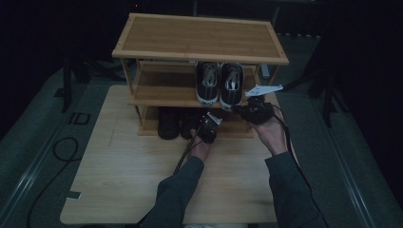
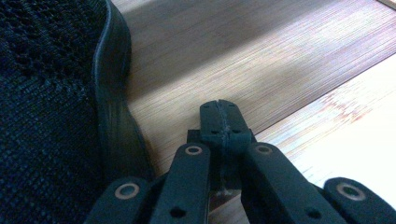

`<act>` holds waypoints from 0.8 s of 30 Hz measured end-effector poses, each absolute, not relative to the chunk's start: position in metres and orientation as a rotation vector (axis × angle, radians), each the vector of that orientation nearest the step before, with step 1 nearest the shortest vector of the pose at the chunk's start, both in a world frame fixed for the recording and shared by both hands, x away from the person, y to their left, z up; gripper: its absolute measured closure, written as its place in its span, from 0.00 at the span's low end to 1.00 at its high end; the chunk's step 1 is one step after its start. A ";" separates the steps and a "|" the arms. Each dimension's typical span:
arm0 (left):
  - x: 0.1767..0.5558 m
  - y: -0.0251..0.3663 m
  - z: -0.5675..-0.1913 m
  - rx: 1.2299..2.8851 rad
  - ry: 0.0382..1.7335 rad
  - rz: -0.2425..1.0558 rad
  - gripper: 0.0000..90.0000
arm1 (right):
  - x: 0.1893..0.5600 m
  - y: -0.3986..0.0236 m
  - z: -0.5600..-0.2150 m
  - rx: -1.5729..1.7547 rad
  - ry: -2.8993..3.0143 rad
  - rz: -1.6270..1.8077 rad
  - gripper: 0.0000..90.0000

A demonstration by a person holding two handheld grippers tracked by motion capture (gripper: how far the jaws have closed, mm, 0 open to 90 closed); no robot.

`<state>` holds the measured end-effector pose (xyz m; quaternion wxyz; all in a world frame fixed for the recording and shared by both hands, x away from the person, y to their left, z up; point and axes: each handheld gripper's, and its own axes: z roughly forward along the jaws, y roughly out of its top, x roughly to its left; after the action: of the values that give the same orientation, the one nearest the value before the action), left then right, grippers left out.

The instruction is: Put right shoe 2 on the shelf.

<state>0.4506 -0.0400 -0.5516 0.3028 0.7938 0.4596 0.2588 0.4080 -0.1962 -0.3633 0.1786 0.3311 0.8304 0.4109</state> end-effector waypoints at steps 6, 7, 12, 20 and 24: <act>0.451 -0.040 -0.552 2.096 1.224 0.695 1.00 | 0.410 -0.192 -0.363 0.924 2.358 1.160 1.00; 0.451 -0.040 -0.552 2.096 1.224 0.695 1.00 | 0.411 -0.190 -0.363 0.920 2.362 1.156 1.00; 0.451 -0.040 -0.552 2.095 1.225 0.691 1.00 | 0.412 -0.189 -0.362 0.915 2.373 1.157 1.00; 0.451 -0.040 -0.552 2.095 1.225 0.690 1.00 | 0.416 -0.188 -0.362 0.902 2.389 1.159 1.00; 0.451 -0.040 -0.552 2.094 1.227 0.690 1.00 | 0.417 -0.188 -0.361 0.903 2.390 1.151 1.00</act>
<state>0.4506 -0.0403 -0.5517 0.3045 0.7905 0.4633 0.2605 0.4165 -0.1879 -0.3608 0.1688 0.3176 0.8407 0.4048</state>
